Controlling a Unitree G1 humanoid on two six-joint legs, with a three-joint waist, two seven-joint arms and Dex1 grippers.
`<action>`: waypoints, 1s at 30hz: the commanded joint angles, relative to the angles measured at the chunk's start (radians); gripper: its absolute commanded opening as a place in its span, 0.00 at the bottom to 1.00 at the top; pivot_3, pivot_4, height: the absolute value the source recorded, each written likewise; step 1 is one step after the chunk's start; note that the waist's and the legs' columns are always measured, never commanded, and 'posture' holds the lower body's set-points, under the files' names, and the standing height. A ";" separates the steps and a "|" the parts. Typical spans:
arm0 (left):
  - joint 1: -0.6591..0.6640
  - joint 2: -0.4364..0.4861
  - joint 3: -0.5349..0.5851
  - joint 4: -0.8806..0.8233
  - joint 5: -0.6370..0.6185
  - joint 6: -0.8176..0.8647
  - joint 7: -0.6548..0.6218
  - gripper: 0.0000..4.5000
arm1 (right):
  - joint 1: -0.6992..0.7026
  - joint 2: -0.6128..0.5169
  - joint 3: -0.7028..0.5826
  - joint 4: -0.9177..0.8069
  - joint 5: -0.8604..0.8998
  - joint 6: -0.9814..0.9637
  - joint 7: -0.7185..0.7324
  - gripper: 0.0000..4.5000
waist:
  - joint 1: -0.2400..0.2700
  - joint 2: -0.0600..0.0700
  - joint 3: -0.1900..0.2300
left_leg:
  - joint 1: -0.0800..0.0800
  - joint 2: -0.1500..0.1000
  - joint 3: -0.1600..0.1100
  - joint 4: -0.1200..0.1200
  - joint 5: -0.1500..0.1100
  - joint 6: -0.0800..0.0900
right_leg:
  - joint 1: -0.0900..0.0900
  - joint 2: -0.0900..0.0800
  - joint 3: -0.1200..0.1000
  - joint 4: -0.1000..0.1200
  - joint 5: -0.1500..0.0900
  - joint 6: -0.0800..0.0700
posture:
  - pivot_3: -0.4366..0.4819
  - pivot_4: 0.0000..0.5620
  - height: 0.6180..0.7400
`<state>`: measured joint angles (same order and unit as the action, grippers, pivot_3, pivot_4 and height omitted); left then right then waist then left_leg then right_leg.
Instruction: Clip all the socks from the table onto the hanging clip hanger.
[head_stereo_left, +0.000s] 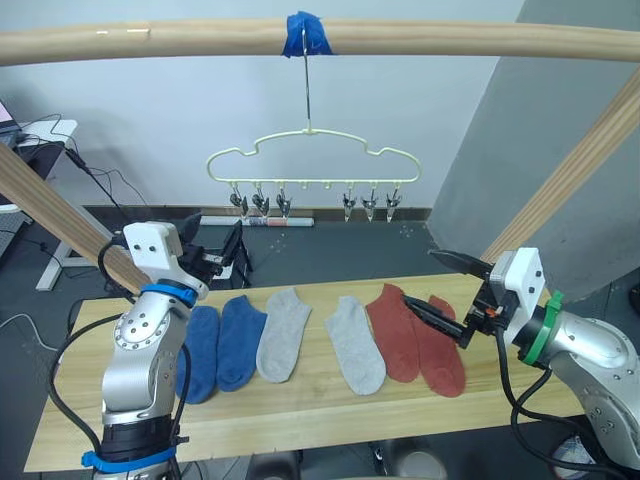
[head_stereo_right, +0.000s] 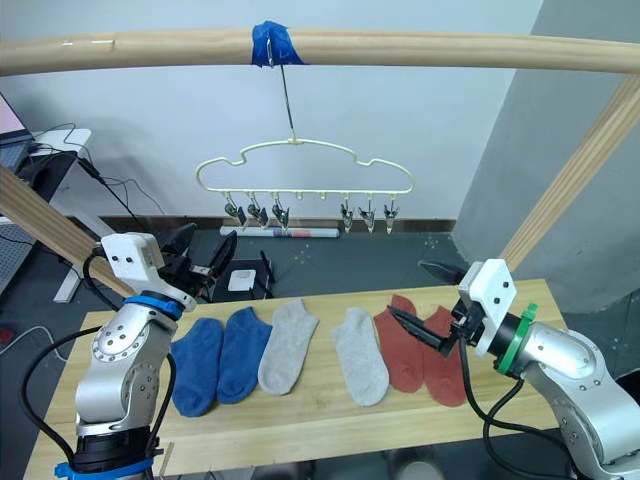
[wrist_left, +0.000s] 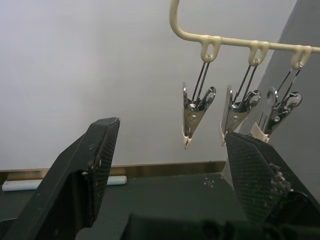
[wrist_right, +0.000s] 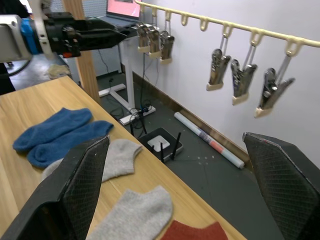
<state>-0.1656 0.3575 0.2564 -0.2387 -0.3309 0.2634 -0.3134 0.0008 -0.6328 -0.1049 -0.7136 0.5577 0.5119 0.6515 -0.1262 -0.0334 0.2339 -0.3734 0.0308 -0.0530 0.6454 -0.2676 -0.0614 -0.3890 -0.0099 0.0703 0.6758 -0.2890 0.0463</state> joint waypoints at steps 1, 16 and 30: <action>-0.022 0.001 -0.008 -0.024 0.011 -0.009 0.011 0.82 | -0.028 0.002 0.011 -0.059 0.027 0.001 -0.007 1.00 | -0.003 0.000 0.001 | 0.000 0.000 0.000 0.000 0.000 0.000 | 0.000 0.000 0.000 0.000 0.000 0.000 | 0.22 0.45 1.00; -0.088 -0.014 -0.021 0.013 0.009 -0.006 0.036 0.82 | -0.049 0.009 0.040 -0.098 0.036 0.025 -0.040 1.00 | -0.011 -0.002 0.018 | -0.003 0.000 -0.001 0.000 0.000 0.000 | -0.001 -0.001 -0.002 -0.002 0.000 0.000 | 0.21 0.46 1.00; -0.156 -0.046 -0.036 0.053 0.040 -0.037 0.065 0.82 | -0.069 0.010 0.034 -0.115 0.062 0.068 -0.076 1.00 | -0.013 -0.002 0.020 | -0.008 0.000 -0.001 0.000 0.000 0.000 | -0.006 -0.001 -0.002 -0.002 0.000 0.000 | 0.19 0.47 1.00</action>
<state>-0.3000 0.3113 0.2200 -0.1592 -0.2947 0.2527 -0.2558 -0.0605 -0.6214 -0.0555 -0.7825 0.6046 0.5825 0.5830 -0.1391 -0.0356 0.2544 -0.3819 0.0303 -0.0543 0.6453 -0.2676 -0.0616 -0.3954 -0.0113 0.0681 0.6735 -0.2889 0.0467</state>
